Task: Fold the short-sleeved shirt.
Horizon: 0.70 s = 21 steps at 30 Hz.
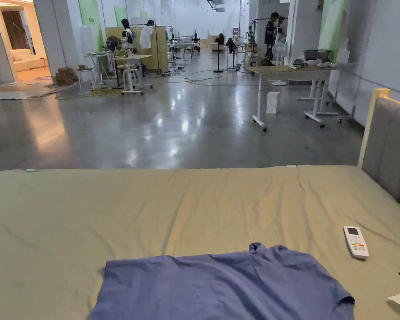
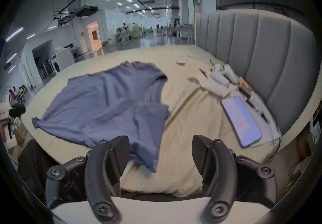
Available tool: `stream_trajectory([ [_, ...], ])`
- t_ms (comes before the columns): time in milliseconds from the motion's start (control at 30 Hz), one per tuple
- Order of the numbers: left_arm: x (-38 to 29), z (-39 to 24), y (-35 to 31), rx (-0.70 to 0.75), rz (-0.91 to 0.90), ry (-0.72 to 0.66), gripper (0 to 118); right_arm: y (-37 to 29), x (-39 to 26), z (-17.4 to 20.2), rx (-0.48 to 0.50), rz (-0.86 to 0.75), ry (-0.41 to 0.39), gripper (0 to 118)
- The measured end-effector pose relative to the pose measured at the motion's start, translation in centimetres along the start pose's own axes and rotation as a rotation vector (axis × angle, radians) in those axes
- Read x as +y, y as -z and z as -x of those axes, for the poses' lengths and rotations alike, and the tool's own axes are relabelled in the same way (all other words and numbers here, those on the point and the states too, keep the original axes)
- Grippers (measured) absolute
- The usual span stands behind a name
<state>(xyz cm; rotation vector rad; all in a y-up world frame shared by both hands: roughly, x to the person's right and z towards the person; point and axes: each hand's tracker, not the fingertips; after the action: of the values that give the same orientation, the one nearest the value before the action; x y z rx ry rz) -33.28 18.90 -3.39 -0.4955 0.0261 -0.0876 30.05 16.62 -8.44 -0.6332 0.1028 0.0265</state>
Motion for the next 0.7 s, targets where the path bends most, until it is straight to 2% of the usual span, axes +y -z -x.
stream_trajectory([
  [67, 2.3, -1.8, -2.9, 0.012, -0.114, 0.017, 78, -1.8, 1.5, 1.0, 0.027, -0.059, 0.025, 77],
  [167, 5.4, -5.1, -6.1, 0.03, -0.239, -0.009, 94, -4.8, 3.8, 3.4, 0.063, -0.206, 0.052, 77],
  [267, 7.6, -8.1, -7.8, -0.006, -0.322, -0.033, 94, -7.2, 6.1, 6.0, 0.066, -0.333, 0.069, 77],
  [333, 8.5, -9.1, -8.1, -0.019, -0.316, -0.065, 89, -8.0, 7.0, 7.5, 0.061, -0.39, 0.031, 77],
  [400, 9.3, -10.5, -9.0, -0.026, -0.331, -0.055, 69, -9.0, 7.7, 8.9, 0.035, -0.446, -0.014, 76],
  [433, 9.3, -10.8, -9.2, -0.021, -0.343, -0.042, 55, -9.3, 7.9, 9.5, 0.038, -0.455, -0.029, 72],
  [467, 9.6, -11.3, -9.6, -0.017, -0.349, -0.026, 34, -9.8, 8.3, 10.2, 0.049, -0.466, -0.043, 60],
  [500, 9.7, -11.7, -10.0, -0.017, -0.357, -0.005, 34, -10.1, 8.4, 10.6, 0.063, -0.473, -0.05, 56],
  [533, 9.8, -12.2, -10.4, -0.018, -0.361, 0.018, 28, -10.4, 8.4, 10.9, 0.072, -0.485, -0.062, 52],
  [600, 9.8, -12.7, -11.4, 0.004, -0.369, 0.044, 12, -10.8, 8.4, 11.4, 0.08, -0.487, -0.066, 31],
  [700, 9.5, -12.8, -12.2, -0.004, -0.354, 0.037, 2, -11.2, 8.1, 11.9, 0.091, -0.497, -0.07, 2],
])
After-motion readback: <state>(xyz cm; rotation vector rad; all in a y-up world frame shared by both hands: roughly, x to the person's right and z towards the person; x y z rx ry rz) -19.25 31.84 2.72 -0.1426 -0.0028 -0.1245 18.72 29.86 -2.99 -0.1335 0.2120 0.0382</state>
